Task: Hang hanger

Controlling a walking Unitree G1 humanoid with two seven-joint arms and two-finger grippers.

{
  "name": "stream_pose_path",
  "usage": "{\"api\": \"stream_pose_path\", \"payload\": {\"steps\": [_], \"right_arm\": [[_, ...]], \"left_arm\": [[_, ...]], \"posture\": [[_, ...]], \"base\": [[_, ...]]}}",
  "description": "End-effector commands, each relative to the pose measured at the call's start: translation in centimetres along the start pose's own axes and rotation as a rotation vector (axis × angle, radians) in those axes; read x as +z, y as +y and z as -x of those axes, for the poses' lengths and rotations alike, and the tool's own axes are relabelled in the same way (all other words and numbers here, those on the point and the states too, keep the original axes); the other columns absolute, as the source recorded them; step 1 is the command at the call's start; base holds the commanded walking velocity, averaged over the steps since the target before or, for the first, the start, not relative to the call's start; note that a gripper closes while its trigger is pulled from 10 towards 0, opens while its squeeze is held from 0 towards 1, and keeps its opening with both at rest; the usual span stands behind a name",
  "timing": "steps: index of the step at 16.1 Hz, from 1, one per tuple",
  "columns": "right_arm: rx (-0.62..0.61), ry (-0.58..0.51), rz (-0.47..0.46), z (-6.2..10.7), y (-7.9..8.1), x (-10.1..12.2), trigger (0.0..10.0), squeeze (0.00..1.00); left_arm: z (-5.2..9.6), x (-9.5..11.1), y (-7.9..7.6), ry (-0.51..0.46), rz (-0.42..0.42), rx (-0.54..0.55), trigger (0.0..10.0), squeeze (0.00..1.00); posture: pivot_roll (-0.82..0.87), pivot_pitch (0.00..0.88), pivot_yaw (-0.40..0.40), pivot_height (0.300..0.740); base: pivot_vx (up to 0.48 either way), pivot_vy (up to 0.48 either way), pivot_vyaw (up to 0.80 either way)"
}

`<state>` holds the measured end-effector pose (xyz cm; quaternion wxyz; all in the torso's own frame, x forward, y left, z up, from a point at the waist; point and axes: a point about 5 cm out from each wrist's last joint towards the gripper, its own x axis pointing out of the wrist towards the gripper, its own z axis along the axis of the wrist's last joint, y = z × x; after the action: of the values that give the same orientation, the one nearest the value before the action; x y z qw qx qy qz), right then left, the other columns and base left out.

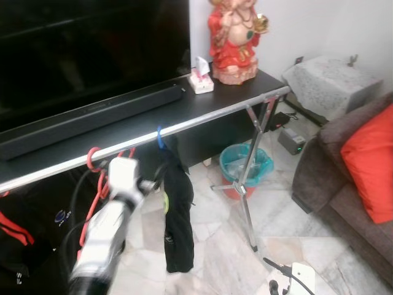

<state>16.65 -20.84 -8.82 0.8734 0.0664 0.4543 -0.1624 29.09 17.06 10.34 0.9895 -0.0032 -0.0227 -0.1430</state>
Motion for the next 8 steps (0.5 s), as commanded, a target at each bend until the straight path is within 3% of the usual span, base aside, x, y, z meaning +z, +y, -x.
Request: {"api": "stream_pose_path", "payload": {"steps": [1, 5, 8], "right_arm": [[-0.001, 0.021, 0.009, 0.1, -0.1, -0.5, 10.0, 0.0], [0.002, 0.022, 0.016, 0.0, -0.1, -0.3, 10.0, 0.0], [0.008, 0.018, 0.018, 0.0, 0.3, -0.2, 10.0, 0.0]], "left_arm": [[1.7, -1.7, 0.7, 0.105, -0.045, -0.006, 10.0, 0.0], [5.9, -8.4, 2.5, 0.474, -0.141, 0.072, 10.0, 0.0], [6.9, -12.0, 2.7, 0.66, -0.165, 0.128, 10.0, 0.0]], "posture": [[-0.19, 0.033, 0.027, 0.74], [-0.18, 0.015, 0.024, 0.74], [-0.19, 0.0, 0.029, 0.74]], "base": [[0.0, 0.0, 0.0], [0.0, 0.0, 0.0], [0.0, 0.0, 0.0]]}}
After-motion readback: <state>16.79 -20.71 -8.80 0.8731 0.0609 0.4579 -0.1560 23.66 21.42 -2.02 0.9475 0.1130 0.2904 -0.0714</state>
